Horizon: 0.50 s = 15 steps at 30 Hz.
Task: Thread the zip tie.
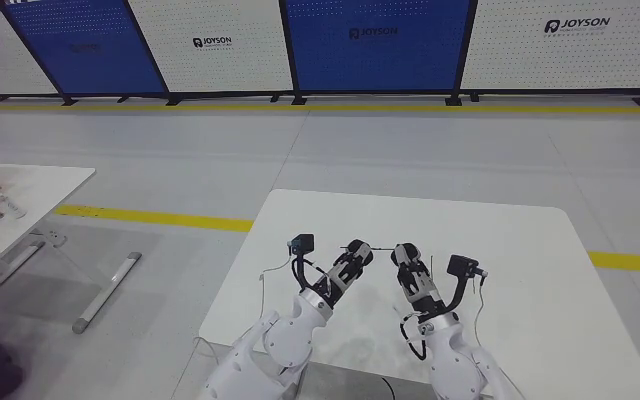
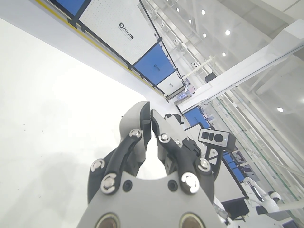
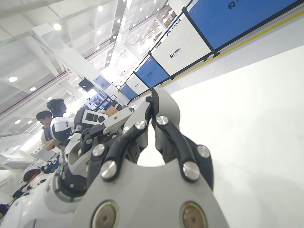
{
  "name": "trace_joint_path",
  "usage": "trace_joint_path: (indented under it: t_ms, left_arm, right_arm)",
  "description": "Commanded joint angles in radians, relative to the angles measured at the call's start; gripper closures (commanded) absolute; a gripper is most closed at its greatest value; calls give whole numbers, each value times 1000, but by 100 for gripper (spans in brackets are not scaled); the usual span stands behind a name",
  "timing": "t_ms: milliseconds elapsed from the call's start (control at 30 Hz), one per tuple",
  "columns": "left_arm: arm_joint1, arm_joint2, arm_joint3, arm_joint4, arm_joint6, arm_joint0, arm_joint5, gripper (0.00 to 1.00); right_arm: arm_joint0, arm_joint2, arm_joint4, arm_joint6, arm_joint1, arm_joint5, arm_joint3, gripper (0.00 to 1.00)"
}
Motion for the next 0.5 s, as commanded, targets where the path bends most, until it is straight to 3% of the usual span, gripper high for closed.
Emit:
trace_joint_path:
  t_ms: [0, 67, 100, 200, 233, 267, 367, 467]
  left_arm:
    - [0, 0, 0, 0, 1, 1, 1, 100]
    - [-1, 0, 0, -4, 4, 2, 5, 100]
    - [-1, 0, -1, -8, 6, 2, 8, 100]
    - [-3, 0, -3, -26, 13, 4, 19, 100]
    - [-3, 1, -4, -29, 13, 3, 22, 100]
    - [-4, 0, -3, -33, 18, 2, 29, 100]
    - [-8, 1, -8, -73, 29, 2, 48, 100]
    - [-12, -4, -19, -143, 39, 7, 70, 100]
  right_arm:
    - [-1, 0, 3, 1, 0, 0, 0, 93]
    - [-2, 1, 5, 2, 0, -1, -1, 78]
    - [-3, 2, 5, 2, 0, -1, -1, 62]
    - [-7, 5, 5, 2, 1, -3, -3, 55]
    - [-8, 6, 5, 2, 1, -2, -3, 44]
    - [-8, 7, 3, 4, 1, 0, -5, 26]
    - [-11, 8, -1, 5, 2, 2, -7, 0]
    - [-23, 20, -11, 4, 5, 9, -6, 0]
